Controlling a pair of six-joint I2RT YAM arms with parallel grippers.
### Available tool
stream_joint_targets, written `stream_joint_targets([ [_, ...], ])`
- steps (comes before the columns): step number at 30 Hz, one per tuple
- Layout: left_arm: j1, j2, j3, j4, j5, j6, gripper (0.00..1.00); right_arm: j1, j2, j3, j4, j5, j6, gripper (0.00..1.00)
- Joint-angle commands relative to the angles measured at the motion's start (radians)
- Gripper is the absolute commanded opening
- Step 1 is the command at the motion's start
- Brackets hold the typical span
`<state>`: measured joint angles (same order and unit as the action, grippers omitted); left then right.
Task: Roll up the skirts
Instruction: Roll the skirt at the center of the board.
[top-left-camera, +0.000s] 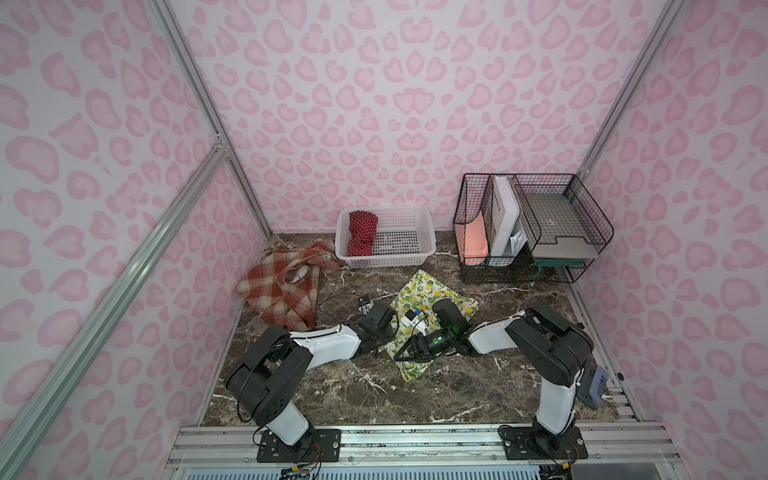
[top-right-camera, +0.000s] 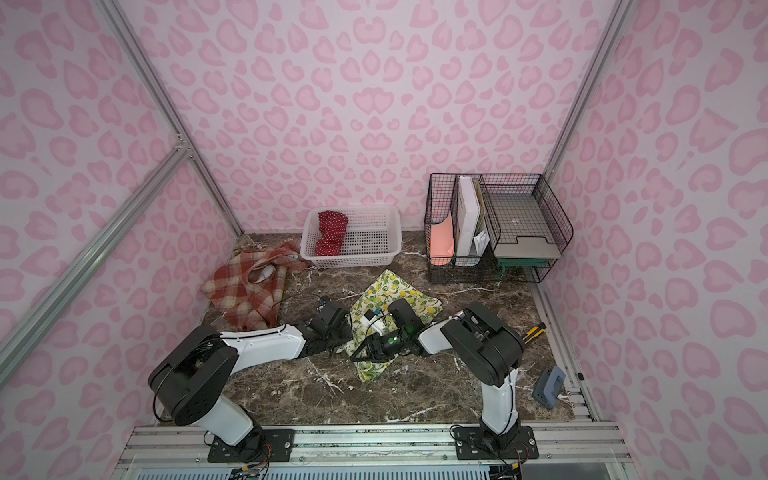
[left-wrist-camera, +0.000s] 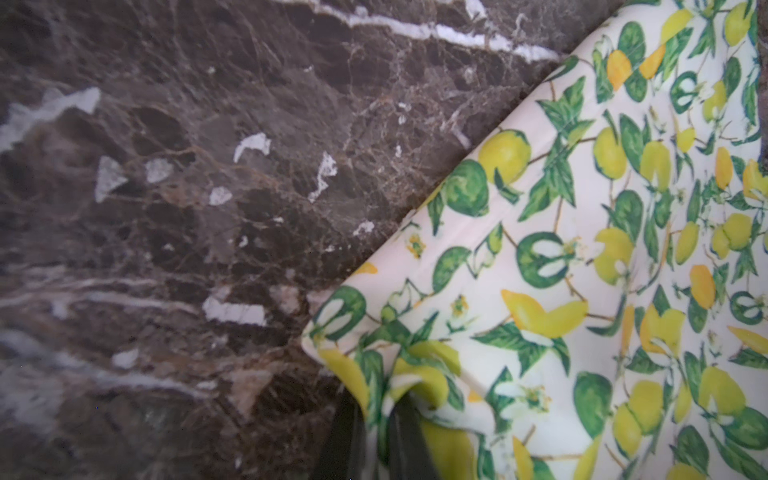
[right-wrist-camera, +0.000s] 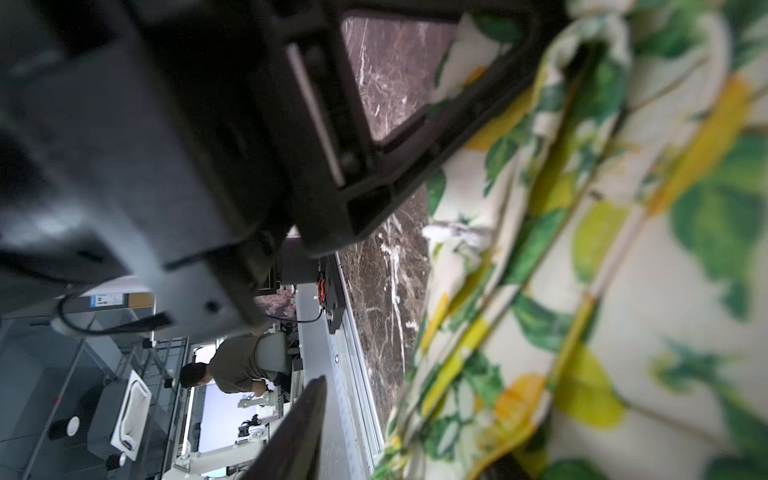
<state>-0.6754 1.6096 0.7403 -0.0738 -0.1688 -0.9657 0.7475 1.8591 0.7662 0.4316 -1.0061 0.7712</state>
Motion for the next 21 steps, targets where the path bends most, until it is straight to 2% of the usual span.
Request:
stream_joint_targets([
  [1,0.0,-0.023,-0.017,-0.2,0.027,0.01,0.0,0.001,-0.097,0.001,-0.223,0.101,-0.143,0.56],
  [3,0.0,-0.048,-0.025,-0.234,0.029,0.004,0.0,0.01,-0.178,0.003,-0.321,0.191,-0.194,0.58],
  [6,0.0,-0.075,-0.025,-0.276,0.037,0.008,0.0,0.086,-0.29,0.042,-0.523,0.44,-0.301,0.62],
  [8,-0.001,-0.084,-0.016,-0.304,0.053,0.011,0.0,0.19,-0.362,0.064,-0.618,0.686,-0.353,0.66],
  [11,-0.003,-0.091,-0.003,-0.34,0.073,0.012,0.0,0.32,-0.395,0.061,-0.632,0.907,-0.382,0.71],
  [14,-0.01,-0.104,0.004,-0.383,0.068,0.01,0.0,0.427,-0.393,0.052,-0.601,1.053,-0.377,0.75],
  [18,-0.012,-0.132,-0.015,-0.388,0.072,-0.003,0.0,0.519,-0.364,0.052,-0.568,1.23,-0.385,0.78],
  [21,-0.013,-0.133,-0.018,-0.391,0.078,-0.01,0.0,0.528,-0.321,0.049,-0.549,1.217,-0.384,0.8],
])
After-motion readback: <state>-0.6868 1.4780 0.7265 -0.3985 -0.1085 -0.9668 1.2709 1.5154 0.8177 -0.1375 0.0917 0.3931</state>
